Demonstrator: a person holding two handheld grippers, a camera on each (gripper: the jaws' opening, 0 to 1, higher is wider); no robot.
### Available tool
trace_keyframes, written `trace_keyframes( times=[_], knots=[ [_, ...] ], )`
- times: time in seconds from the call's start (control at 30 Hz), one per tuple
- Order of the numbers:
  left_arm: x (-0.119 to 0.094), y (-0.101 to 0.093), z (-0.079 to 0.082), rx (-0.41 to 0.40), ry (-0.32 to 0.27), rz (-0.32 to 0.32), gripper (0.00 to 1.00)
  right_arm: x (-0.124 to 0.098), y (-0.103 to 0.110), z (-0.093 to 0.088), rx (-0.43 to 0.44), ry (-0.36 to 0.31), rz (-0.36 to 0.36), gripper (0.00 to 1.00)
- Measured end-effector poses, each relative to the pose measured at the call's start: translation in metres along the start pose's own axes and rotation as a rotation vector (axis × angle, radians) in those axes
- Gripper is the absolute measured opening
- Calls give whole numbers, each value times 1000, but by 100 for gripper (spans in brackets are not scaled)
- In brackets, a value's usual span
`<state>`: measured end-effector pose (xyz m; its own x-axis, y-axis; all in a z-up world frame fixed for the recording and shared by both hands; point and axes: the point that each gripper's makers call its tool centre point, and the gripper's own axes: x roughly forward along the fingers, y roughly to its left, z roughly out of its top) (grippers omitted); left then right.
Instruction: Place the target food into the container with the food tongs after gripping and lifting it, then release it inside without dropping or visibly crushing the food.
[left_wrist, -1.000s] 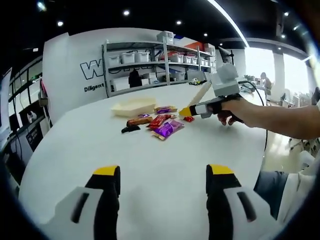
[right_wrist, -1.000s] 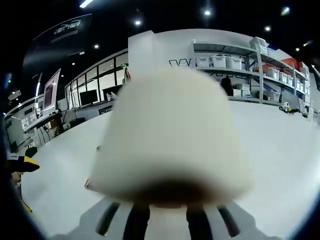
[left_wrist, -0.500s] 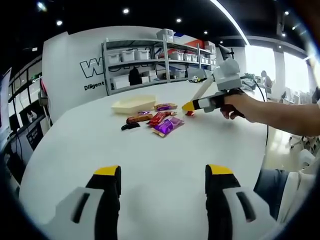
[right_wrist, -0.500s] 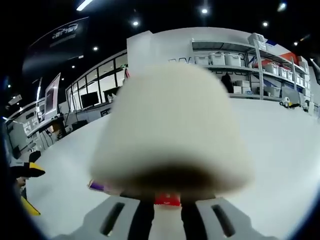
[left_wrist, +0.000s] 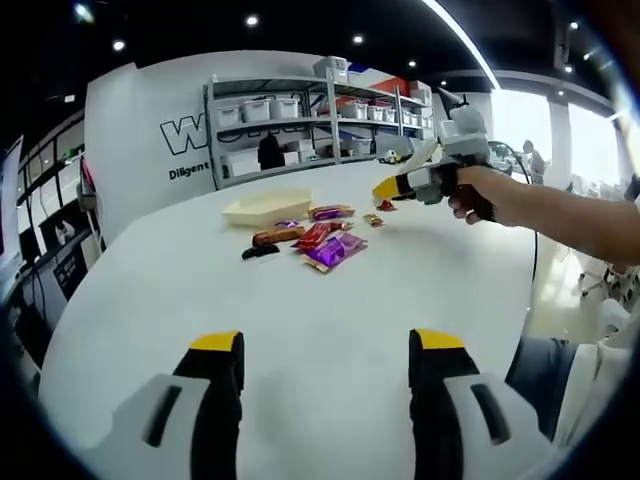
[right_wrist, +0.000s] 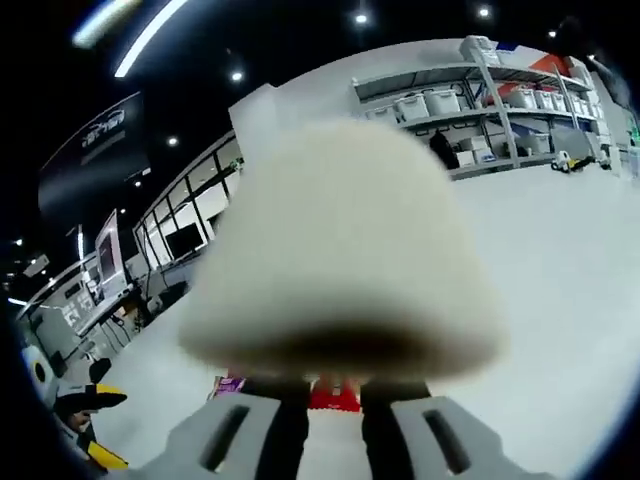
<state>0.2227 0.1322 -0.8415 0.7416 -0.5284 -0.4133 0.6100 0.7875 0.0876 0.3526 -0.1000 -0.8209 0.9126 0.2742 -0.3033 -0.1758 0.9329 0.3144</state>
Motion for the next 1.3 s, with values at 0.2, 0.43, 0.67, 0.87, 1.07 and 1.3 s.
trace_keyframes(
  times=[0.2,0.43,0.67,0.87,1.07,1.3],
  knots=[
    [-1,0,4,1,-8,1,65,0,-3,14,55,-7,26,12],
    [-1,3,9,0,-25,13,63,8,-4,28,74,-10,43,12],
    [1,7,10,-4,-20,21,63,23,3,38,54,-8,55,12],
    [3,14,12,-12,-27,33,62,38,12,47,35,-8,69,12],
    [6,20,14,-17,-36,46,63,54,21,53,15,-4,81,12],
    [13,19,17,-16,-32,37,63,80,27,56,2,13,101,12]
  ],
)
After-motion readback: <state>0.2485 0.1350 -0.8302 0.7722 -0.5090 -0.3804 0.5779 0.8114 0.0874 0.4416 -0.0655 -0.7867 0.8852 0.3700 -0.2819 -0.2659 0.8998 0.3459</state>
